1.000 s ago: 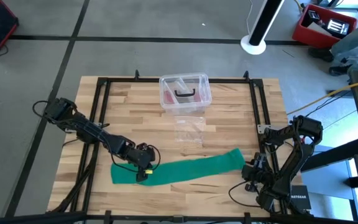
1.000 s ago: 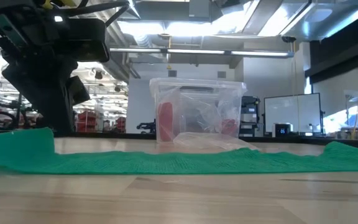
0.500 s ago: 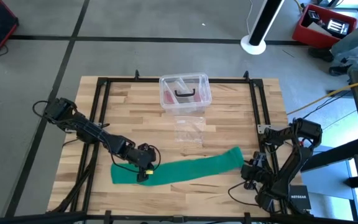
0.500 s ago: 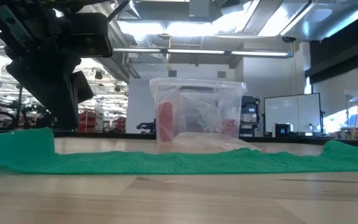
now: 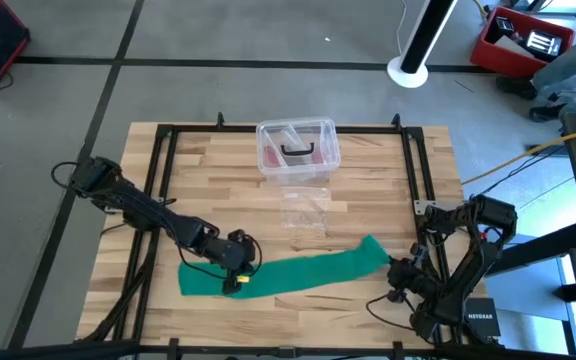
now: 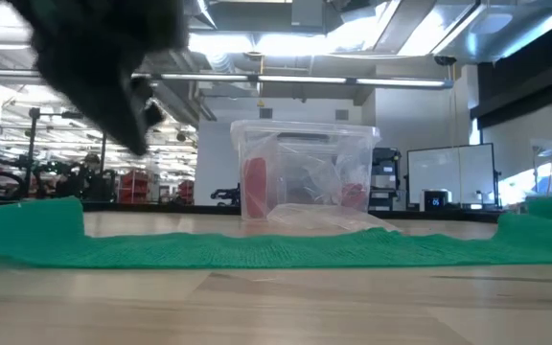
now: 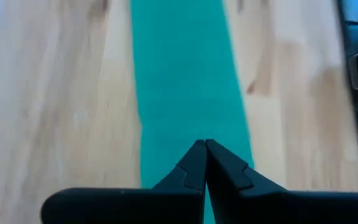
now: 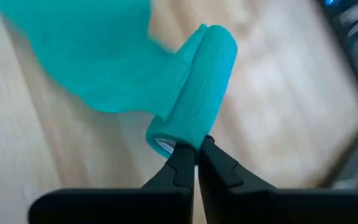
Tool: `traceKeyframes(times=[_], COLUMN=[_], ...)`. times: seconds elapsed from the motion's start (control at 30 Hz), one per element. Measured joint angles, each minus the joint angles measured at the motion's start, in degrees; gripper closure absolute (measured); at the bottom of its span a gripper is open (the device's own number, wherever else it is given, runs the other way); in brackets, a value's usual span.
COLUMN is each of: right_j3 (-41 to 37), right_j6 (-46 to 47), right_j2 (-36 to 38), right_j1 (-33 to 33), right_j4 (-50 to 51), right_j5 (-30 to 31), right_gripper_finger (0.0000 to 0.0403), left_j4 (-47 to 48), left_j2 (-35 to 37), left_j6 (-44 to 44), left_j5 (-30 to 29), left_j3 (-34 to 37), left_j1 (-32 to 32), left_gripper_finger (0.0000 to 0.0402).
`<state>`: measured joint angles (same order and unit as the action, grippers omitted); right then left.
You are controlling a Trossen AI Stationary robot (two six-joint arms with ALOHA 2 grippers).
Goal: Roll bandage
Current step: Roll the green bandage
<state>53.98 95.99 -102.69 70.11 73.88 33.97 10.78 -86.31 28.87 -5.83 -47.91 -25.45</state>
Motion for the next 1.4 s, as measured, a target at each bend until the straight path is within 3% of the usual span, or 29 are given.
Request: traceKeyframes(times=[0.2,0.33,0.47,0.67,0.9,1.07,1.2,1.4], right_j3=[8.08,9.35,9.31,9.3,9.24,9.24,9.07,3.58], right_j6=[-0.42,-2.56,-9.0,-27.93,-49.7,-68.49,-85.98,-102.5], right_j2=[6.17,13.4,21.09,29.88,37.2,40.16,41.21,42.21], right_j1=[0.04,-0.02,-1.87,-7.6,-14.72,-25.71,-39.37,-58.68], right_j4=[12.11,11.85,11.71,7.94,-1.54,-13.15,-25.36,-45.1], right_j5=[11.06,25.83,37.26,39.73,34.86,27.03,10.61,-16.76], right_gripper_finger=[0.0398,0.0399,0.04,0.0401,0.0401,0.0402,0.0402,0.0402], left_j4=[7.12,4.29,-2.46,-7.98,-8.24,-5.28,0.14,12.51], left_j2=[4.87,7.86,9.48,9.67,8.56,8.73,8.77,8.73], left_j6=[-12.79,-22.42,-28.51,-35.85,-39.03,-39.79,-37.9,-33.38], left_j5=[-8.48,-12.98,-13.46,-15.02,-15.1,-15.0,-14.92,-9.89], left_j3=[-10.05,-14.16,-15.54,-17.89,-23.17,-27.7,-28.04,-27.97], left_j1=[0.69,2.16,4.15,9.71,16.88,19.89,21.33,23.67], left_gripper_finger=[0.0401,0.0401,0.0401,0.0386,0.0281,0.0234,0.0231,0.0243])
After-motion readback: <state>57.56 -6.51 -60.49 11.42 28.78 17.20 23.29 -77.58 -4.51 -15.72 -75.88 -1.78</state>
